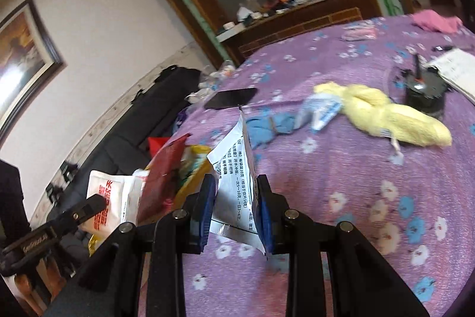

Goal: Organize soft objects
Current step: 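Carry packet and paper bag into the box and open both grippers, then grasp yellow towel with right gripper while left gripper grasps pink teddy bear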

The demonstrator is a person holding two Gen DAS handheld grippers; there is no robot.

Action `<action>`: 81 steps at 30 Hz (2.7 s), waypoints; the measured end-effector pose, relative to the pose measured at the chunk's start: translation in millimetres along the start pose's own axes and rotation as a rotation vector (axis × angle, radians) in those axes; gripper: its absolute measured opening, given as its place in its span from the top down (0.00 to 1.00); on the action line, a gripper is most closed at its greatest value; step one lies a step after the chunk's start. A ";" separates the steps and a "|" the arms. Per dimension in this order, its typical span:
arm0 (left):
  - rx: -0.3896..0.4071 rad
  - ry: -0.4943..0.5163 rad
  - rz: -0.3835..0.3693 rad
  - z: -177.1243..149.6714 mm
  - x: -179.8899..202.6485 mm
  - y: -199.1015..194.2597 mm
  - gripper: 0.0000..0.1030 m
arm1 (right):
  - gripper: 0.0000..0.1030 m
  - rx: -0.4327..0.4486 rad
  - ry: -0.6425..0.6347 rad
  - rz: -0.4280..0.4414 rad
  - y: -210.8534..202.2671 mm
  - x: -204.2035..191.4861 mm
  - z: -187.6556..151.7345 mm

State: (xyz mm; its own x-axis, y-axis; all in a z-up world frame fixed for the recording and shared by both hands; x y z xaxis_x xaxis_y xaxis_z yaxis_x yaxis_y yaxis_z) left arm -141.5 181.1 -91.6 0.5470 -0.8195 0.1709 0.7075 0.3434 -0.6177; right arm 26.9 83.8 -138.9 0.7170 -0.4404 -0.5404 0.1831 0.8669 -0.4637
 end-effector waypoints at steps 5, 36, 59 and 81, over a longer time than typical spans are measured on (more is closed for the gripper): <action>0.014 -0.023 0.019 -2.8 -25.1 -16.7 0.86 | 0.74 -0.043 0.050 0.145 3.9 -47.2 -14.2; -0.033 -0.220 0.034 -22.9 -109.4 -14.2 0.44 | 0.37 -0.137 0.000 0.167 42.3 -131.0 -38.6; -0.046 0.028 -0.093 10.8 33.4 10.2 0.24 | 0.29 -0.094 0.134 -0.108 -28.0 47.8 39.7; -0.304 0.220 0.024 18.1 76.5 127.3 0.24 | 0.43 -0.158 -0.223 -0.624 69.9 130.2 72.2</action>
State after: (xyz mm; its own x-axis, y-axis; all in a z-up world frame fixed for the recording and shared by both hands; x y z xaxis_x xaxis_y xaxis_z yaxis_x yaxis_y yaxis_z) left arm -1.4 170.4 -143.3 0.4290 -0.9033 0.0054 0.5124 0.2384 -0.8250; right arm 181.6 103.9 -191.0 0.6341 -0.7732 0.0113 0.5187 0.4144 -0.7478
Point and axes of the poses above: each gripper's, at about its wrist camera, not at the fingertips, and y roughly the way its jaws point, x to its right, z to its top, the point moved 9 cm from there along y, roughly the way its jaws point, and after that the axes turned 3 degrees about y, right-handed, at the moved point
